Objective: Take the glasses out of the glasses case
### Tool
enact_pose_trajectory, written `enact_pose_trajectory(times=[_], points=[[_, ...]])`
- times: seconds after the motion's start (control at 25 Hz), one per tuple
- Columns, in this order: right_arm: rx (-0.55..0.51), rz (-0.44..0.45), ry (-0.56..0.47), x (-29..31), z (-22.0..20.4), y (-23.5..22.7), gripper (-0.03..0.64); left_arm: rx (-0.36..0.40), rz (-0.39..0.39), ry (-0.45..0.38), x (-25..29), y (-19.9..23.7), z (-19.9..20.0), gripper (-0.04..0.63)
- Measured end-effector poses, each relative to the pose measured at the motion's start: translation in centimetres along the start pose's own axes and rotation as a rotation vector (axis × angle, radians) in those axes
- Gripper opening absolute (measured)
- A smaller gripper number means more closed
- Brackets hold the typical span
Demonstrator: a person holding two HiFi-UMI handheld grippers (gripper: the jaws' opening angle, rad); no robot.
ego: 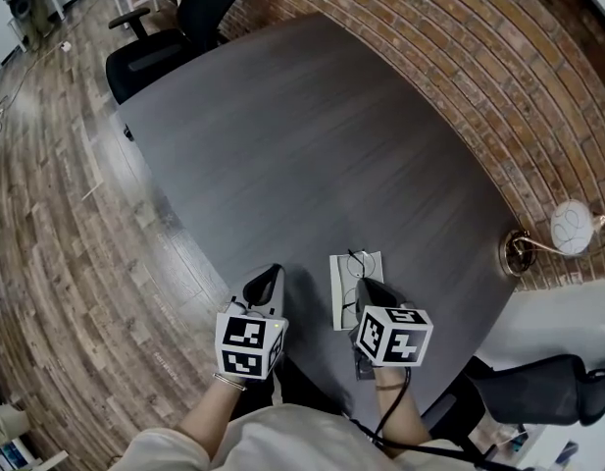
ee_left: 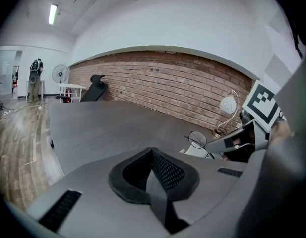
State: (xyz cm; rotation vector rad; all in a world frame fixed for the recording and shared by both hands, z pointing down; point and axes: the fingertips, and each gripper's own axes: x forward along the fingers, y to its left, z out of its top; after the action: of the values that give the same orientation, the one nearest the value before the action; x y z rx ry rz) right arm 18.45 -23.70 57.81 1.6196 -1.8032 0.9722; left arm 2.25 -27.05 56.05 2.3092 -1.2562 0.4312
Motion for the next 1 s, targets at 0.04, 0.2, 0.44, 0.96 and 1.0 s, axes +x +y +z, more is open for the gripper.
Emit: enact_pose_trajectory(times=[0.04,0.2,0.44,0.96,1.0], points=[[0.0,-0.001,-0.012,-0.1,0.2,0.0,0.04,0.008,-0.005,-0.006,0.0,-0.1,0.4,0.017],[0.006,-0.014,-0.054,-1.4,1.7,0.1,0.04,0.035,-0.029,-0.032,-0.3,-1.0,1.9,0.017],[0.02,-0.041,-0.143,-3.9,3.8,-0.2,0.04,0.067,-0.064,-0.072,-0.5,-2.4,3.9,0.017],[0.053,-0.104,-0.364,-10.5,8.0,-1.5,0.04,0.138,-0.131,-0.156,-0.9,-5.3,9.5,0.017],[0.055,-0.112,-0.385,-11.0,8.4,-1.7,0.04,0.14,-0.135,-0.165,-0.9,-5.5,10.0,0.017]])
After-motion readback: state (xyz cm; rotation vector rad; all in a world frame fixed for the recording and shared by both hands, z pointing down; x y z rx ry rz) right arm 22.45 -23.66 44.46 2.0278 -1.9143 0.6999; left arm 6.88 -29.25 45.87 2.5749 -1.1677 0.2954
